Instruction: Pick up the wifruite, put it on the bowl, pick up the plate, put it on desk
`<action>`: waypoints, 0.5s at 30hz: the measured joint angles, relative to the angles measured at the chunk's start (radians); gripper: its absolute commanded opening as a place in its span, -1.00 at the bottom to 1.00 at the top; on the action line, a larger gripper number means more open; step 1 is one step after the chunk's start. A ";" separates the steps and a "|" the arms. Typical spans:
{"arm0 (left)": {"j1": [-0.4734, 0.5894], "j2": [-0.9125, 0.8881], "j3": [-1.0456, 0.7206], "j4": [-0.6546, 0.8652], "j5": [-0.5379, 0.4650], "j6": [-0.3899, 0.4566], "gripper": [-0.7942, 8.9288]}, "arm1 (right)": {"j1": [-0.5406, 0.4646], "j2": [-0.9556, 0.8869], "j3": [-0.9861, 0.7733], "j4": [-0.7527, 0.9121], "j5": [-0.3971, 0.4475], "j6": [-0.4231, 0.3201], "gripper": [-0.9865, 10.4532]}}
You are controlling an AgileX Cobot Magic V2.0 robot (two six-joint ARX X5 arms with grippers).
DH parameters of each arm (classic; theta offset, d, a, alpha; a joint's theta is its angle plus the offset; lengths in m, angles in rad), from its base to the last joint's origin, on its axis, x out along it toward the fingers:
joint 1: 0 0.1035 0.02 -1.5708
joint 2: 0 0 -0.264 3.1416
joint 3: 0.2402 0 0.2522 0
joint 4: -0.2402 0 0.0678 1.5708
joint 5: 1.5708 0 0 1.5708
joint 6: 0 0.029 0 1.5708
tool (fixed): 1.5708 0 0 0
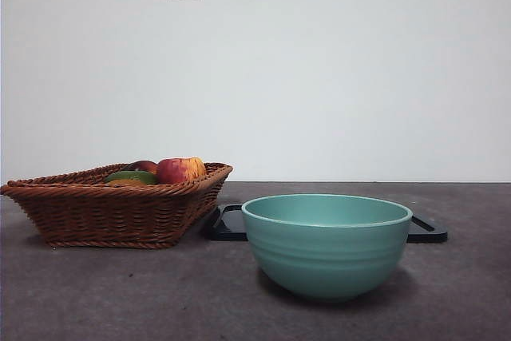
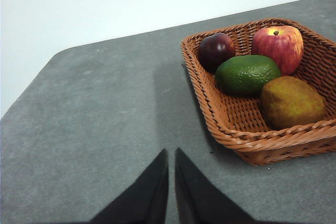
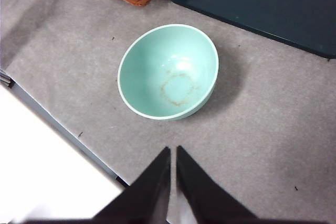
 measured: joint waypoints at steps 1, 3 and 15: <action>0.000 0.000 0.000 0.000 0.000 0.000 -0.80 | 0.000 0.000 0.000 0.000 0.000 0.000 -0.81; 0.000 0.000 0.000 0.000 0.000 0.000 -0.80 | 0.000 0.000 0.000 0.000 0.000 0.000 -0.81; 0.000 0.000 0.000 0.000 0.000 0.000 -0.80 | -0.029 -0.053 0.000 0.000 0.077 -0.128 -0.81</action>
